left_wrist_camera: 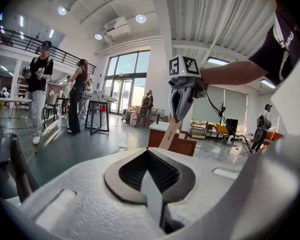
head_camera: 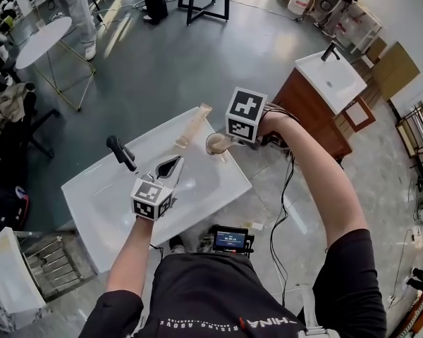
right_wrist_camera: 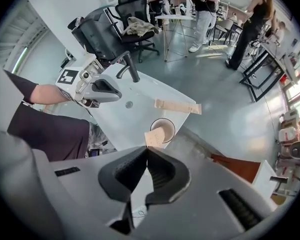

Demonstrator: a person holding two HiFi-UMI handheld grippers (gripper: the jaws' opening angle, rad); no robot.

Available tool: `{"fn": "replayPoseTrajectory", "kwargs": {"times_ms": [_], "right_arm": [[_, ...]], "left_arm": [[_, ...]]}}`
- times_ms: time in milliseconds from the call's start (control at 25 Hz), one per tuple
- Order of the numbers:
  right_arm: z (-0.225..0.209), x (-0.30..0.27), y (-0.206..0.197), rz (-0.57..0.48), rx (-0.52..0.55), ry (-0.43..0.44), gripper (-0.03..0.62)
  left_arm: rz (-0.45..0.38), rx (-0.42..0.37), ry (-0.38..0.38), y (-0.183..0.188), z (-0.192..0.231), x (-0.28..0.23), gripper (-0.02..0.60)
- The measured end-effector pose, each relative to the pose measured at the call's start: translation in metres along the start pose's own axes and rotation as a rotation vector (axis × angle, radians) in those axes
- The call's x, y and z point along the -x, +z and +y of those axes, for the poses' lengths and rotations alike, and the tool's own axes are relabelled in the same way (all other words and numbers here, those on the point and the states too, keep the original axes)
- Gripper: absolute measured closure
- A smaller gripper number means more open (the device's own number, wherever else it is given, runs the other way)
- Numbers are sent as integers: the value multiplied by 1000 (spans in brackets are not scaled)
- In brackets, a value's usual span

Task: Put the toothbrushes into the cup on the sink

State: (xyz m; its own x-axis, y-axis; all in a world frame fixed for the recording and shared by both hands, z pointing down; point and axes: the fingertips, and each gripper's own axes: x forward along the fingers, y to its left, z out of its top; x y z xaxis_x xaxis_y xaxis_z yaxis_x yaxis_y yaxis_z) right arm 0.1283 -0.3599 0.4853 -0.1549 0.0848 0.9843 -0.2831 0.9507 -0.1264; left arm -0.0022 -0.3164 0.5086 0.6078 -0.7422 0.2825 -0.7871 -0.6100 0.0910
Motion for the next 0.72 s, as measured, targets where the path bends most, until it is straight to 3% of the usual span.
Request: {"fn": "replayPoseTrajectory", "kwargs": {"times_ms": [440,720], "right_arm": [[-6,12,17,-48,51,-43,536],[4,31,20,-140,36,-82,565]], "left_arm": [[-2,5,19,-3,8,9,578],[-13,-6,-13,1,2,11,578]]}}
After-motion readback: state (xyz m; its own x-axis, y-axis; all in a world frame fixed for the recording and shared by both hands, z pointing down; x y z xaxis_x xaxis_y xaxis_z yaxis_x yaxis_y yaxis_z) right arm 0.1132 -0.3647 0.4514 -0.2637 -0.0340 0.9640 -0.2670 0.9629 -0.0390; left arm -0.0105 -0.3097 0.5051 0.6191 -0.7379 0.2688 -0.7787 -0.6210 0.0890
